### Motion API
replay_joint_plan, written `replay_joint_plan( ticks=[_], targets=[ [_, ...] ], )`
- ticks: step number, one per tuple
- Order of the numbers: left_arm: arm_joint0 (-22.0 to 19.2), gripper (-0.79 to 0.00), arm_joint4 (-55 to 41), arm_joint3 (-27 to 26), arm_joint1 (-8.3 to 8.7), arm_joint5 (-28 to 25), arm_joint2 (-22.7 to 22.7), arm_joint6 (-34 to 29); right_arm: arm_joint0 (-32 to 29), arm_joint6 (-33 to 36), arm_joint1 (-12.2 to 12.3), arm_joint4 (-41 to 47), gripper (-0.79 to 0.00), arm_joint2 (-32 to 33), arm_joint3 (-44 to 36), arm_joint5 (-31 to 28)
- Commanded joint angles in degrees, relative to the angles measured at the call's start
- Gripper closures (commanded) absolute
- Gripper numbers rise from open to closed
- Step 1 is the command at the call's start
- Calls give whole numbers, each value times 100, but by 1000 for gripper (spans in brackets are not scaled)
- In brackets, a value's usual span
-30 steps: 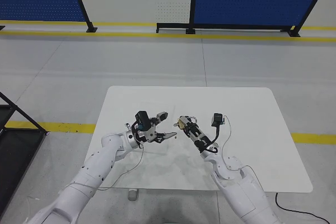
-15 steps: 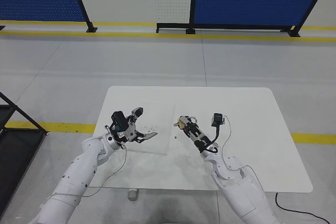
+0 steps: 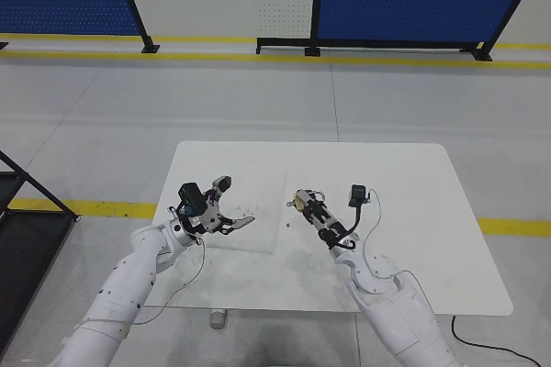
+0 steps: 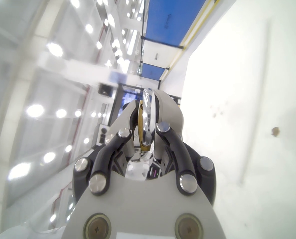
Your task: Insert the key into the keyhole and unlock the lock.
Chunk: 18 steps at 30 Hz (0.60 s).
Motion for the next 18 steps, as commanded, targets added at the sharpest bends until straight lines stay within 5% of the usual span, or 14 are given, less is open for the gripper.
replay_joint_plan(
  ticks=[1, 11, 18],
  targets=[
    [0, -785, 0, 0, 0, 0, 0, 0, 99, -286, -22, -462, 0, -70, 131, 312],
    [0, -785, 0, 0, 0, 0, 0, 0, 552, -1526, -293, -1768, 0, -765, 950, 1216],
    [0, -785, 0, 0, 0, 0, 0, 0, 862, -1616, -514, -1855, 0, -1069, 1554, 1720]
  ],
)
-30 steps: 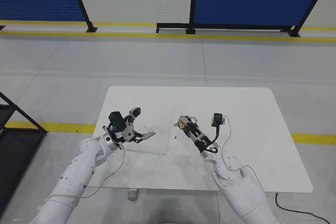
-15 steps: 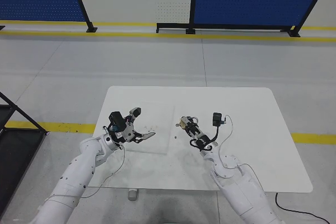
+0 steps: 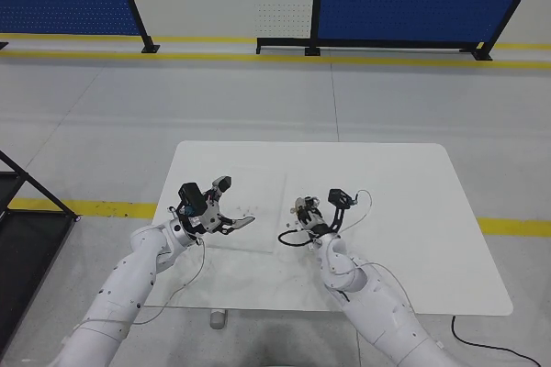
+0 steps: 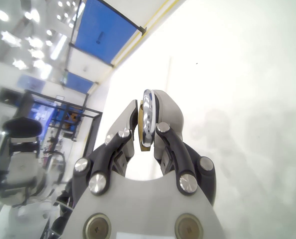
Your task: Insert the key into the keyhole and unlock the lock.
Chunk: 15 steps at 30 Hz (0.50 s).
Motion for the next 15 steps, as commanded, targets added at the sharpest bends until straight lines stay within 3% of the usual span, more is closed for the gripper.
replay_joint_plan(
  ticks=[1, 15],
  targets=[
    [0, -785, 0, 0, 0, 0, 0, 0, 92, 41, -48, 24, 0, -30, 137, 97],
    [0, -785, 0, 0, 0, 0, 0, 0, 349, 71, -253, -425, 0, -177, 620, 441]
  ],
)
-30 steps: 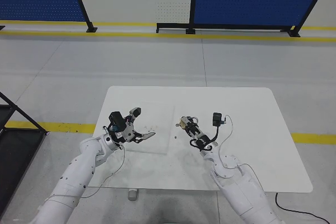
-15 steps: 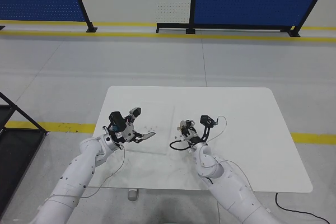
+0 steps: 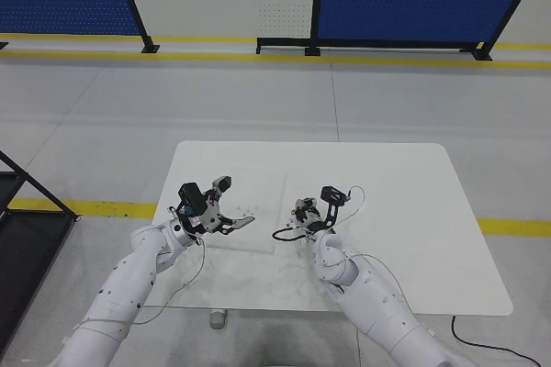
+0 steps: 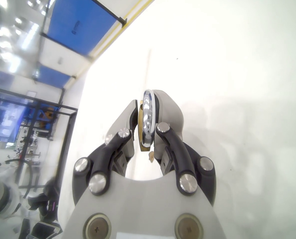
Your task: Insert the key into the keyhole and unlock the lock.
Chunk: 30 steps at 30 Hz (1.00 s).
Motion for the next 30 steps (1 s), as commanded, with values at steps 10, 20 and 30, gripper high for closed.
replay_joint_plan(
  ticks=[10, 20, 30],
  targets=[
    [0, -785, 0, 0, 0, 0, 0, 0, 23, 170, -77, -391, 0, 14, 136, 304],
    [0, -785, 0, 0, 0, 0, 0, 0, 38, 378, -139, -507, 0, 107, 236, 424],
    [0, -785, 0, 0, 0, 0, 0, 0, -1, 308, -179, -729, -785, 218, 228, 439]
  ],
)
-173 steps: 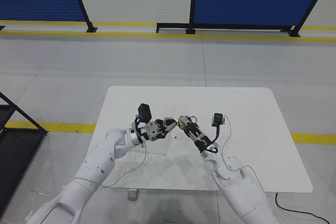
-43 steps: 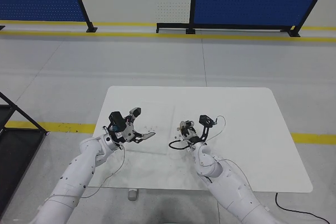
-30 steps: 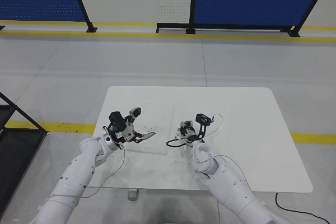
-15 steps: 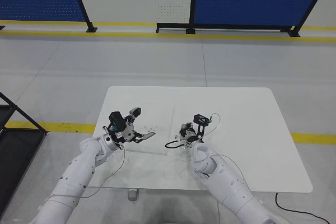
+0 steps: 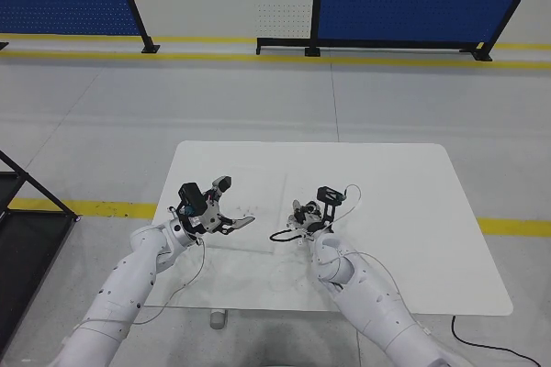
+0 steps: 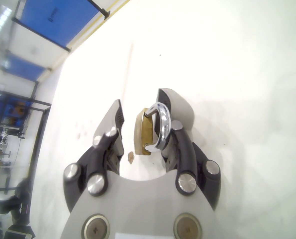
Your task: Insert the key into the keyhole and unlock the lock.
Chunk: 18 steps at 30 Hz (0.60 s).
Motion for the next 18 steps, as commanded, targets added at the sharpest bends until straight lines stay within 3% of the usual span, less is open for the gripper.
replay_joint_plan(
  ticks=[1, 11, 18],
  targets=[
    [0, -785, 0, 0, 0, 0, 0, 0, -18, -19, -1, -46, -785, 34, -17, -5],
    [0, -785, 0, 0, 0, 0, 0, 0, -240, -551, 44, -535, -785, 284, -425, 56],
    [0, -785, 0, 0, 0, 0, 0, 0, -853, -1076, 217, -1182, -785, 699, -1684, -20]
  ],
)
